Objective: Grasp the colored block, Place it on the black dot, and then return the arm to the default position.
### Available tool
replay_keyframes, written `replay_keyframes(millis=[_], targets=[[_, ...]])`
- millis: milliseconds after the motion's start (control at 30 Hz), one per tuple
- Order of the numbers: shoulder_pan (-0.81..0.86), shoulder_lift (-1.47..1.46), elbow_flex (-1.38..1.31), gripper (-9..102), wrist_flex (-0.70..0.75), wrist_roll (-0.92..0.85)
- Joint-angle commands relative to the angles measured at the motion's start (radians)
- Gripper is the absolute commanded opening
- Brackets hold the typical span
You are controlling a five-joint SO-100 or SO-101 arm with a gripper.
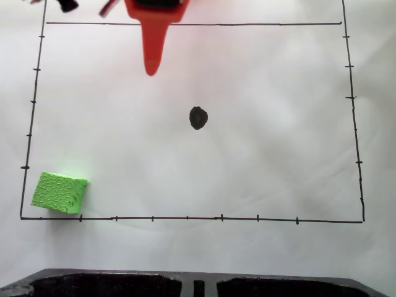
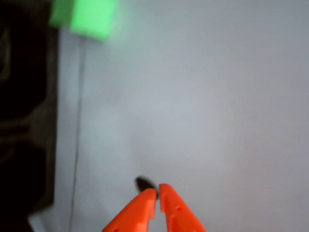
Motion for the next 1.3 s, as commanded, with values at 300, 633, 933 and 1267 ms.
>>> replay_keyframes(millis=[300, 633, 933, 1267], targets=[[0.097, -0.371, -0.293, 0, -0.040, -0.029], [0.198, -0.755, -0.672, 2, -0.052, 0.063], [0.258, -1.074, -0.916, 3, -0.089, 0.064], [0.295, -1.381, -1.135, 5, -0.176, -0.002]])
